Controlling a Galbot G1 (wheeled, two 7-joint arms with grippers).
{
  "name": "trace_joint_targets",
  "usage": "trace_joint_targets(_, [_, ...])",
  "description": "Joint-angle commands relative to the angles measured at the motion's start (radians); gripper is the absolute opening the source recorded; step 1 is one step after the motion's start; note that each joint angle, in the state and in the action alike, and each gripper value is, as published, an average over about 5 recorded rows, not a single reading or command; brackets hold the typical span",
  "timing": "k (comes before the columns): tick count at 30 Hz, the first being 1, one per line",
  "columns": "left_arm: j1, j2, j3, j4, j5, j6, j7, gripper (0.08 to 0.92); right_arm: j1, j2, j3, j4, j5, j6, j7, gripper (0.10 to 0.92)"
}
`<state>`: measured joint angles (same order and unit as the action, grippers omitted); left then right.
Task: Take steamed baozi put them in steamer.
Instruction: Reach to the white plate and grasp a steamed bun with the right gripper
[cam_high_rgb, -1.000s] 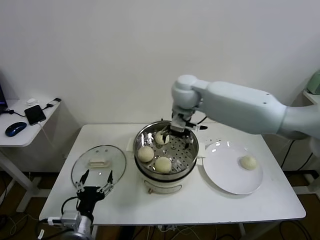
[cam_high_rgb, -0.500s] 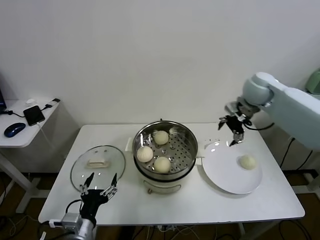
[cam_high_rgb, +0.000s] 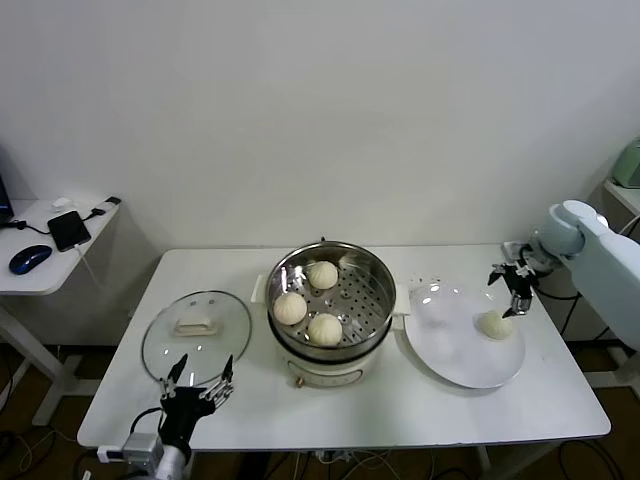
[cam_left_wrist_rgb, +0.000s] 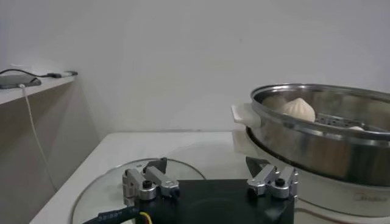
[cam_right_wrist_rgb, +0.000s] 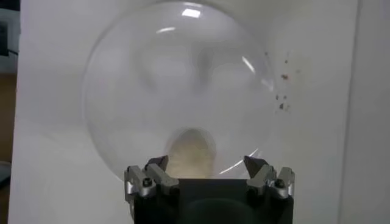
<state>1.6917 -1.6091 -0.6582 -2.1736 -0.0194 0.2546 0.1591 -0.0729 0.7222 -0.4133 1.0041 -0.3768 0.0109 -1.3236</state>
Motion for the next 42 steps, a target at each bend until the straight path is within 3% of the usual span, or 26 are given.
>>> trace_joint_targets(1, [-0.002, -0.018, -0.008, 0.013, -0.005, 0.003, 0.002, 0.823, -0.111, 0.097, 0.153, -0.203, -0.147, 0.098, 0.041, 0.823])
trace_joint_targets(22, [-0.022, -0.017, -0.014, 0.035, -0.007, 0.014, 0.005, 0.823, -0.1, 0.168, 0.171, -0.265, -0.295, 0.133, 0.064, 0.823])
trace_joint_targets(42, [-0.023, -0.017, -0.015, 0.04, -0.004, 0.014, 0.004, 0.823, -0.111, 0.186, 0.174, -0.271, -0.286, 0.127, 0.098, 0.823])
